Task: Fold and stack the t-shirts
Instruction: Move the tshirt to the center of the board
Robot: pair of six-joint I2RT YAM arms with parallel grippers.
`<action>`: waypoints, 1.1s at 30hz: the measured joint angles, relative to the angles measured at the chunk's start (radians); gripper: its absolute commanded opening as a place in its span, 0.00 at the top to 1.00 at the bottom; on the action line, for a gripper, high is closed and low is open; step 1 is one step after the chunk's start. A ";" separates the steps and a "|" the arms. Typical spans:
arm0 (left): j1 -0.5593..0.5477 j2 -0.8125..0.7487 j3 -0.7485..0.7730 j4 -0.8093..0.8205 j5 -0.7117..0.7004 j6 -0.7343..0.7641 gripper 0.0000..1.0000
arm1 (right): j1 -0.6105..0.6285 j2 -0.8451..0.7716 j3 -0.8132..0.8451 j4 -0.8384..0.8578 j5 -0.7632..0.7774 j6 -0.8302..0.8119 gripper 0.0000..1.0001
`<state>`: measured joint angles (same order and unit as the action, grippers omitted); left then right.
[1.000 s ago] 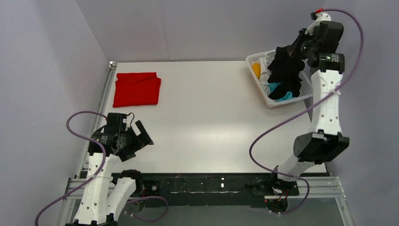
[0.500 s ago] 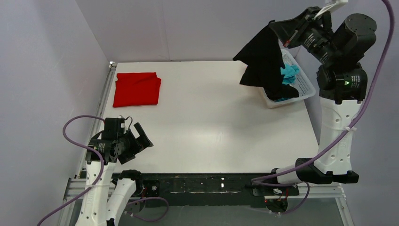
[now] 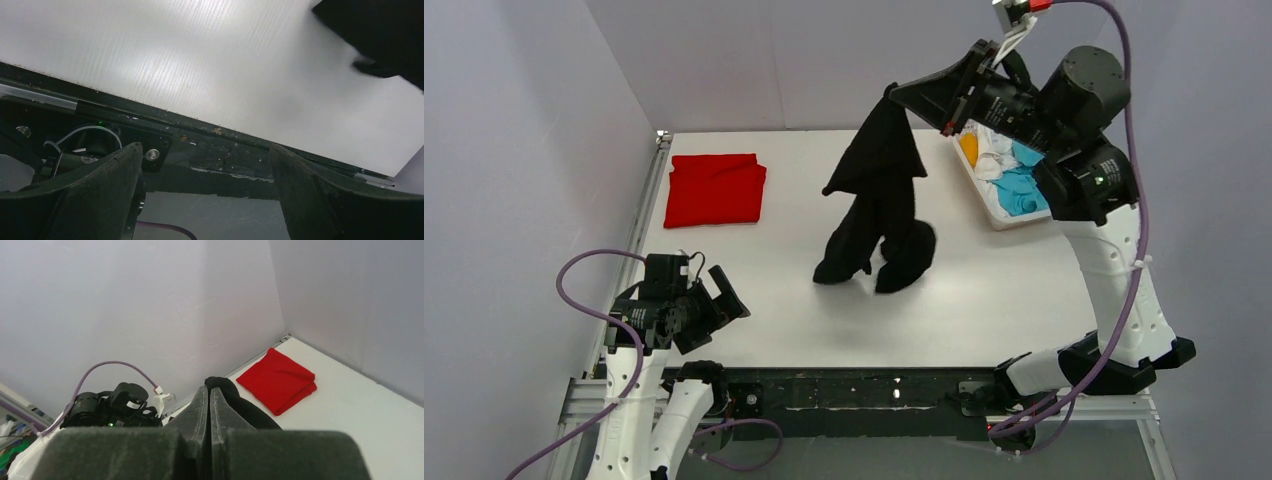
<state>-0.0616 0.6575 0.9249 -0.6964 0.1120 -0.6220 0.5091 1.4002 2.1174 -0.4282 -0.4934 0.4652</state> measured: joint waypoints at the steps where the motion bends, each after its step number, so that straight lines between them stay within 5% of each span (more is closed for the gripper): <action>1: 0.000 0.000 0.000 -0.004 0.000 -0.001 0.00 | 0.016 0.000 -0.027 0.020 0.000 0.004 0.99; 8: 0.000 0.004 0.000 -0.034 0.001 -0.018 0.00 | 0.068 -0.077 -0.418 0.083 0.073 -0.002 0.99; 17: 0.000 0.155 -0.090 0.057 0.062 -0.101 0.00 | 0.026 -0.398 -1.040 -0.040 0.586 -0.010 0.99; 19: -0.003 0.230 -0.121 0.114 0.091 -0.121 0.00 | -0.021 -0.394 -1.098 -0.086 0.673 0.008 0.76; 21: -0.015 0.315 -0.141 0.173 0.106 -0.137 0.01 | -0.063 -0.348 -1.113 -0.135 0.732 0.026 0.35; 22: -0.024 0.357 -0.145 0.201 0.109 -0.140 0.00 | -0.080 -0.314 -1.113 -0.162 0.766 0.037 0.26; 28: -0.061 0.563 -0.146 0.382 0.124 -0.147 0.00 | -0.102 -0.157 -1.060 -0.330 0.941 0.085 0.15; 33: -0.098 0.723 -0.135 0.542 0.146 -0.148 0.00 | -0.102 -0.211 -1.085 -0.315 0.888 0.085 0.13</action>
<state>-0.1596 1.3808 0.7902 -0.1543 0.2584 -0.7696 0.4068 1.1889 1.0328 -0.7437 0.3943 0.5499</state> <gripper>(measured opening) 0.993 0.859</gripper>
